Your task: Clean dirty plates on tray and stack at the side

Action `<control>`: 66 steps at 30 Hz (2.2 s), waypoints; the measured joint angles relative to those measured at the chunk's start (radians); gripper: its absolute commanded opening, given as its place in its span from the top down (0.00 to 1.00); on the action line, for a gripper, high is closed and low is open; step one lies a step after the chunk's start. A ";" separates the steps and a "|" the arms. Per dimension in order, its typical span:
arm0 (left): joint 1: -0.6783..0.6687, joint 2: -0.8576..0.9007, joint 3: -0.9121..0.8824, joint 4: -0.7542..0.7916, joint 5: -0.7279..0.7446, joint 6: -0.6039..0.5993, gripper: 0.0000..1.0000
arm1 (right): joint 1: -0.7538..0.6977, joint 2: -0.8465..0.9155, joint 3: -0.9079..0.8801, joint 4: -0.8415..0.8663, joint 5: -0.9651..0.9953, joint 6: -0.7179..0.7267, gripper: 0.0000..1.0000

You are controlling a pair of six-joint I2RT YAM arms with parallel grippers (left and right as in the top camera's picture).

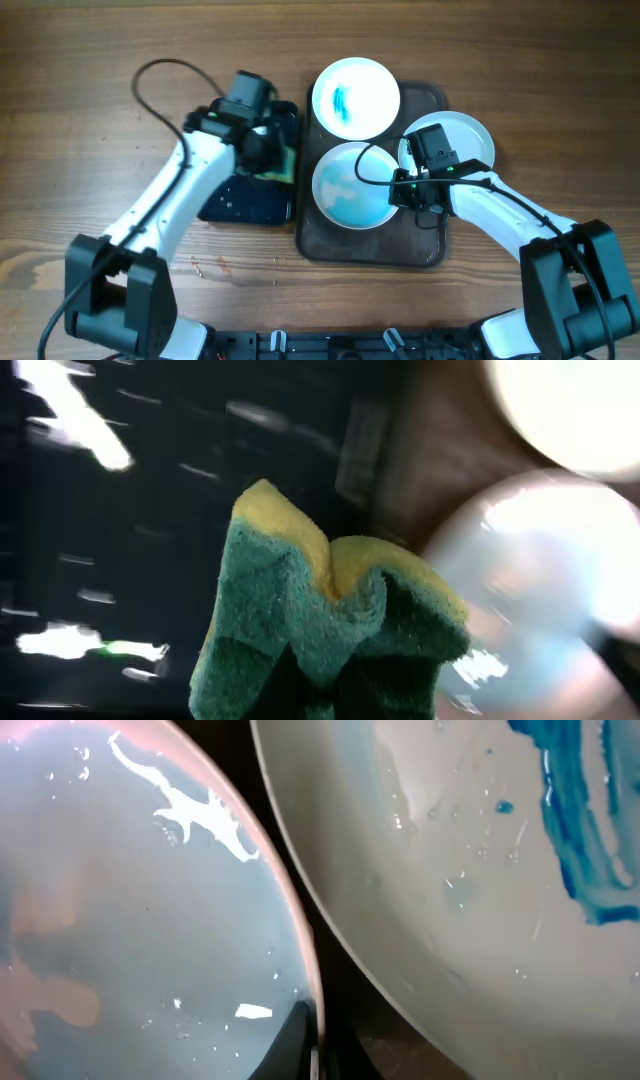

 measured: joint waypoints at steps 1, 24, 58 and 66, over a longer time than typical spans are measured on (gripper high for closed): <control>0.021 0.007 -0.013 0.010 -0.021 0.000 0.96 | -0.001 0.000 -0.001 0.003 -0.005 -0.014 0.96; 0.290 -0.456 0.021 -0.121 -0.004 0.011 0.00 | 0.087 -0.034 0.555 -0.460 -0.034 -0.202 0.96; 0.333 -0.570 0.021 -0.247 0.033 0.011 0.00 | 0.690 0.124 0.568 0.600 1.224 -1.050 0.96; 0.333 -0.570 0.021 -0.247 0.033 0.011 0.00 | 0.690 0.124 0.568 0.601 1.224 -1.050 0.95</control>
